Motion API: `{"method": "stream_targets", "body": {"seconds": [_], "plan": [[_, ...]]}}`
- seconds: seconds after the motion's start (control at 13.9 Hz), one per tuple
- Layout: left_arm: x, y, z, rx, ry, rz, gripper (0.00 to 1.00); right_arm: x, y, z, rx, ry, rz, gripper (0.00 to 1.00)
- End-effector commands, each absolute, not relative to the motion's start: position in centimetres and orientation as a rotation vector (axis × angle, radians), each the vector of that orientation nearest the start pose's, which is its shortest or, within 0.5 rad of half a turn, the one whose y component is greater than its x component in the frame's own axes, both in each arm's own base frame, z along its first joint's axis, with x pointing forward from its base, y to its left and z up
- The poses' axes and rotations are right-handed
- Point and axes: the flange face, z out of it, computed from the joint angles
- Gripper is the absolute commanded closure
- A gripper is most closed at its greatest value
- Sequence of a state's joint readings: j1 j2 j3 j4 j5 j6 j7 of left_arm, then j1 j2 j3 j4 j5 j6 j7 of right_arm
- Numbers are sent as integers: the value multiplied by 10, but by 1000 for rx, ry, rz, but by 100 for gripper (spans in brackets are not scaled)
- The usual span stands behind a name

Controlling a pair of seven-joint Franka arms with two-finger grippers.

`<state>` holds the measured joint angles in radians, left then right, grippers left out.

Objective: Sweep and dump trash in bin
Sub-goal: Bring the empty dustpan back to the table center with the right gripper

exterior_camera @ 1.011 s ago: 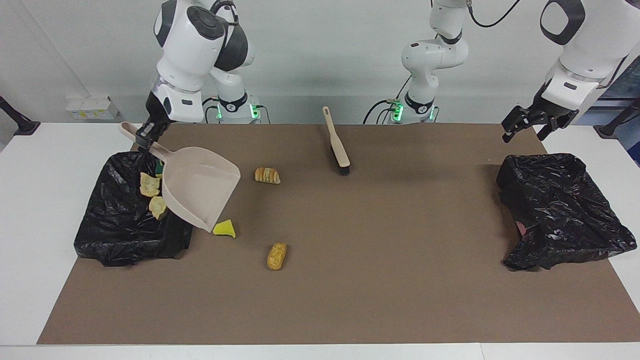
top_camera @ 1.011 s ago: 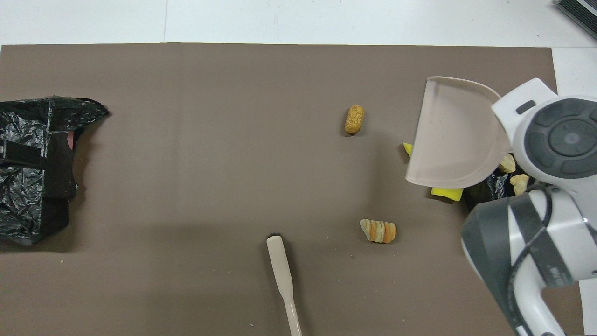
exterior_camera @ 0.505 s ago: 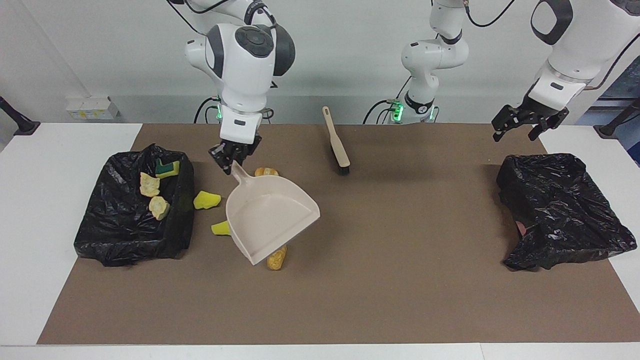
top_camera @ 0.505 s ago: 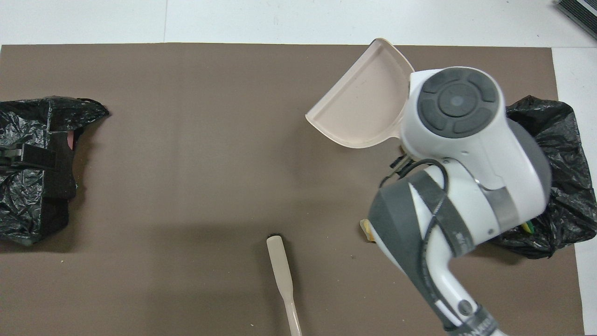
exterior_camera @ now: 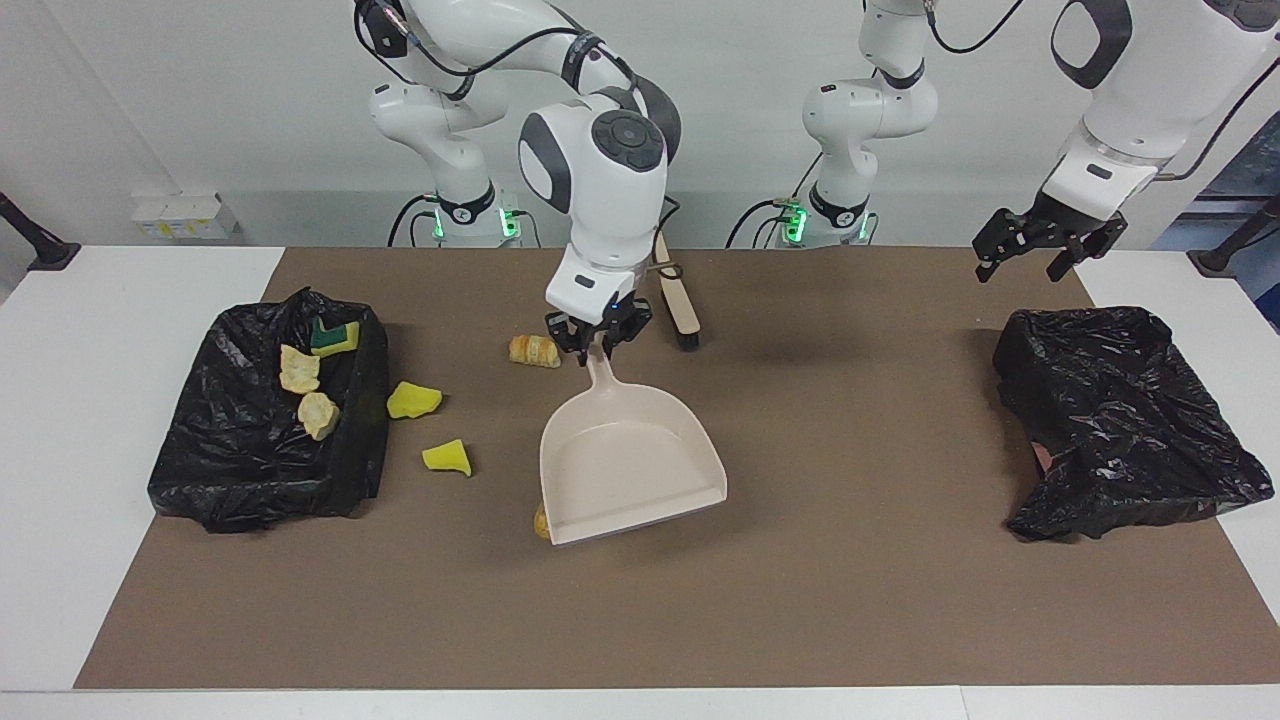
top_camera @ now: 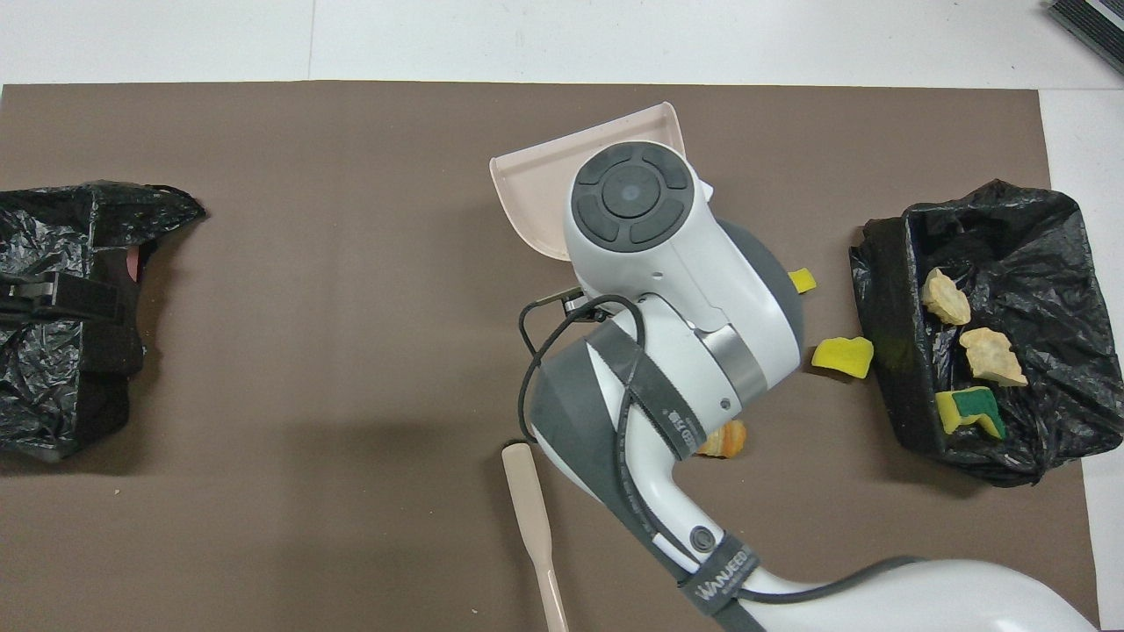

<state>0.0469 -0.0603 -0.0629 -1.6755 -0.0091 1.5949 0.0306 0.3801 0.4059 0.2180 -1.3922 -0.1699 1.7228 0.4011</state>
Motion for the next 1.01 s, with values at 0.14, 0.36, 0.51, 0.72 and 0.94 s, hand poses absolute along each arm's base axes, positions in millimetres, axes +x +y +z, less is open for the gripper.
{"method": "stream_targets", "body": {"seconds": [0.14,0.36,0.51,0.72,0.94], "plan": [[524,-12,604,-3123,75,53,0,585,423,434,-3150,-84,45,100],[523,-12,602,-3122,75,63,0,575,457,410,-3087,-10,114,100],[522,-11,601,-3122,72,70,0,574,458,407,-3043,21,174,100],[523,-13,600,-3121,79,67,0,567,463,377,-3053,3,167,99],[523,-15,597,-3122,87,72,0,565,455,356,-3056,-21,170,89]]}}
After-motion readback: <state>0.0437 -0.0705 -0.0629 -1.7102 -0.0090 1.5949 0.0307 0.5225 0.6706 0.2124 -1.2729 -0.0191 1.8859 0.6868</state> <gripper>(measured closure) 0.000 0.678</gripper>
